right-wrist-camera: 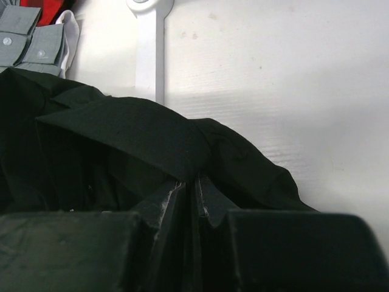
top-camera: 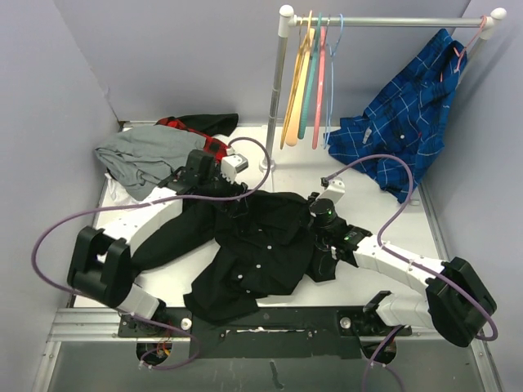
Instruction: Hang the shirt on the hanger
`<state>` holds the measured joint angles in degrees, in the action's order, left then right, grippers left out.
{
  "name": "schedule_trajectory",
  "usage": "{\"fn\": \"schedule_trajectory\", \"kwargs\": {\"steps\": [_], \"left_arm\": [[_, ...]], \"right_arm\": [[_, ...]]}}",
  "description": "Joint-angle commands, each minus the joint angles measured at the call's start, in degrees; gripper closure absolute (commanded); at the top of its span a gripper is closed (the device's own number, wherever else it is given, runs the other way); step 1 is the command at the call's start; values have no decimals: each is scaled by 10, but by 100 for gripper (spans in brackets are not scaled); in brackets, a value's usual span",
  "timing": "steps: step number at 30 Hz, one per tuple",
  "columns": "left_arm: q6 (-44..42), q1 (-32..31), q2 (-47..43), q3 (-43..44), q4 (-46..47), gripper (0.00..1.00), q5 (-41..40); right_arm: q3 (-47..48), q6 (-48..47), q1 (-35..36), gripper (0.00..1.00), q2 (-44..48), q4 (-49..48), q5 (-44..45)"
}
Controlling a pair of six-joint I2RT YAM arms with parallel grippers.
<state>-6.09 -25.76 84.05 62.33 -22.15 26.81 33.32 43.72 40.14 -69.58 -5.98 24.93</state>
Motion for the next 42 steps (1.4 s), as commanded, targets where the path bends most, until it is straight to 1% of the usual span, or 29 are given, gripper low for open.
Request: {"fn": "schedule_trajectory", "kwargs": {"steps": [1, 4, 5, 7, 9, 11, 12, 13, 14, 15, 16, 17, 18, 19, 20, 24, 26, 28, 30, 32, 35, 36, 38, 42], "left_arm": [[10, -6, 60, 10, 95, 25, -23], [10, -7, 89, 9, 121, 26, -17], [15, -7, 97, 9, 129, 28, -10], [22, -9, 112, 15, 136, 35, 3], [22, -16, 126, 21, 136, 39, 1], [20, -20, 138, 21, 140, 41, 2], [20, -20, 143, 21, 141, 44, 5], [23, -20, 149, 20, 142, 51, 6], [26, -19, 153, 21, 142, 62, 9], [29, -20, 157, 21, 142, 85, 11], [35, -20, 159, 20, 141, 100, 12], [39, -20, 158, 19, 139, 100, 14], [41, -20, 156, 17, 140, 100, 16], [41, -20, 153, 16, 139, 100, 17], [42, -19, 149, 15, 138, 100, 15], [34, -15, 134, 13, 128, 100, 10], [27, -13, 129, 14, 119, 100, 9], [20, -11, 123, 15, 110, 100, 9], [17, -9, 117, 14, 104, 100, 9], [13, -9, 114, 14, 98, 100, 10], [7, -9, 105, 11, 96, 100, 6], [7, -9, 101, 10, 96, 100, 4], [6, -9, 94, 10, 95, 100, 3], [3, -8, 83, 12, 89, 100, 4]], "right_arm": [[28, 1, -4, 100, 19, -29, 6], [27, 1, -3, 100, 31, -23, 10], [26, 1, -4, 100, 35, -20, 12], [26, 1, -5, 100, 41, -13, 15], [25, 3, -5, 100, 43, -9, 18], [23, 4, -6, 100, 45, -9, 18], [22, 4, -6, 100, 45, -9, 18], [22, 3, -6, 100, 44, -10, 16], [21, 1, -5, 100, 44, -12, 14], [22, -7, -6, 94, 44, -15, 7], [25, -18, -7, 74, 46, -18, -3], [31, -30, -7, 43, 52, -10, -5], [44, -37, -7, 15, 63, 13, 4], [62, -43, -7, 0, 81, 47, 20], [83, -55, -7, 2, 100, 78, 34], [217, -157, 1, 2, 192, 203, 76], [270, -219, 4, 2, 224, 214, 97], [311, -307, 3, 2, 230, 185, 100], [378, -373, 0, 2, 194, 191, 122], [431, -413, -8, 2, 155, 181, 131], [491, -440, -27, 1, 93, 152, 103], [514, -445, -35, 4, 71, 155, 102], [549, -444, -60, 6, 35, 158, 79], [641, -366, -148, 6, -48, 238, -21]]}}
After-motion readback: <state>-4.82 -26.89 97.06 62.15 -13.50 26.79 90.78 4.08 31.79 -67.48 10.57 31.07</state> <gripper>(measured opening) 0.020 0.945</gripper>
